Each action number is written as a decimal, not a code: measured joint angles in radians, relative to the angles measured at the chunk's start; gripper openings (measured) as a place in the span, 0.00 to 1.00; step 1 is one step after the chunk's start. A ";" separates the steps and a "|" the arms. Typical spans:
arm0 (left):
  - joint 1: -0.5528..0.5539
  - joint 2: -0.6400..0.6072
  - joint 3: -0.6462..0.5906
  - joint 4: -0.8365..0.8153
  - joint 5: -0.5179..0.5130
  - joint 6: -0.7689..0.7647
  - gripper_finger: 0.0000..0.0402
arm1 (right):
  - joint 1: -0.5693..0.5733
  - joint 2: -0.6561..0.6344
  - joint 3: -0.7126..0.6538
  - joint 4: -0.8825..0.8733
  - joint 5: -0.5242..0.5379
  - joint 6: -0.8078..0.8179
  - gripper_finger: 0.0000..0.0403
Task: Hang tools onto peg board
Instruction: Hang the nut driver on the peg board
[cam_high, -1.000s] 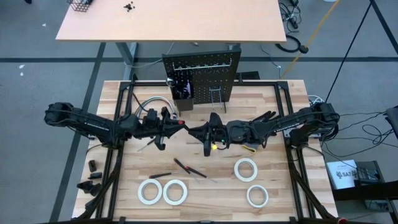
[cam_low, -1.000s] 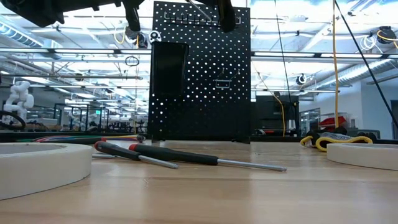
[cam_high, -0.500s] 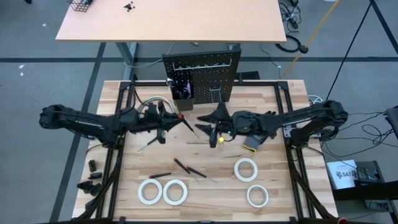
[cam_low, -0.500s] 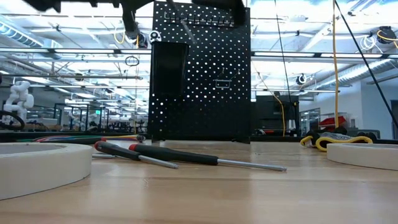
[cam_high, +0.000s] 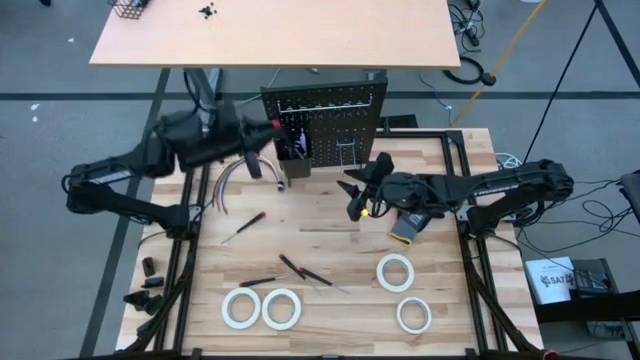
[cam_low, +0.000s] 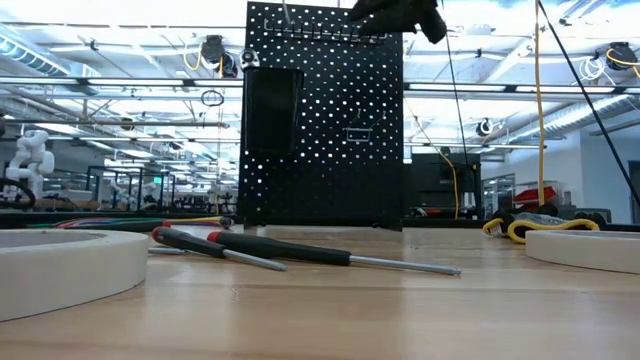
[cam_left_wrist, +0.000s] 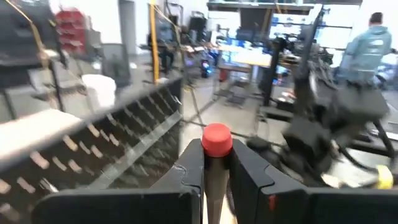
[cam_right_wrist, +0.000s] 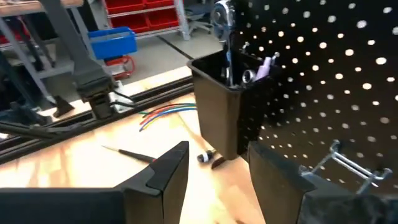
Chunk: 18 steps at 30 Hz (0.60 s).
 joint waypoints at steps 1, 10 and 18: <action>0.014 0.017 0.042 -0.030 0.000 0.011 0.10 | -0.002 0.002 0.000 -0.003 0.002 0.000 0.39; 0.077 0.178 0.262 -0.171 0.097 0.059 0.10 | -0.022 -0.007 0.000 -0.153 0.004 0.053 0.39; 0.080 0.393 0.429 -0.174 0.200 0.035 0.10 | -0.027 -0.067 0.000 -0.322 0.028 0.117 0.39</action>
